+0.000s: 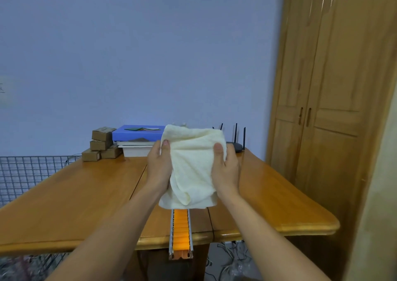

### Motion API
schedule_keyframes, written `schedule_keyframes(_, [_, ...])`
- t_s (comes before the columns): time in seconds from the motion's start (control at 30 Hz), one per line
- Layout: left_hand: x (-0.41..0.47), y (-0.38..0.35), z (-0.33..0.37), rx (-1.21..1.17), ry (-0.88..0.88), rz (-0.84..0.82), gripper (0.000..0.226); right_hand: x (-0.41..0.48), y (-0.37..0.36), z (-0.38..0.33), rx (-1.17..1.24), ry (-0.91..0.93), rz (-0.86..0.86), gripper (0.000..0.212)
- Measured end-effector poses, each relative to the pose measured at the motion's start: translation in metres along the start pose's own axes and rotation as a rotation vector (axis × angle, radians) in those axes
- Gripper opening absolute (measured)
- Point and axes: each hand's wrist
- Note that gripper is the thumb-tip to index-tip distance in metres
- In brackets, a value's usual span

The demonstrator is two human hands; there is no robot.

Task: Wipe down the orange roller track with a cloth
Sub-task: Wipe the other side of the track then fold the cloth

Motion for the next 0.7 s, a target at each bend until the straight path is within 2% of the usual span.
schedule_keyframes(0.7, [-0.001, 0.014, -0.004, 0.014, -0.036, -0.016, 0.025, -0.003, -0.01, 0.01, 0.019, -0.003, -0.011, 0.032])
Point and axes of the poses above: each hand's wrist, its own x-axis towards the middle knuckle, its own y-axis out of the back of the hand, z = x × y, and after that the axes turned 7 degrees about -z, right-handed
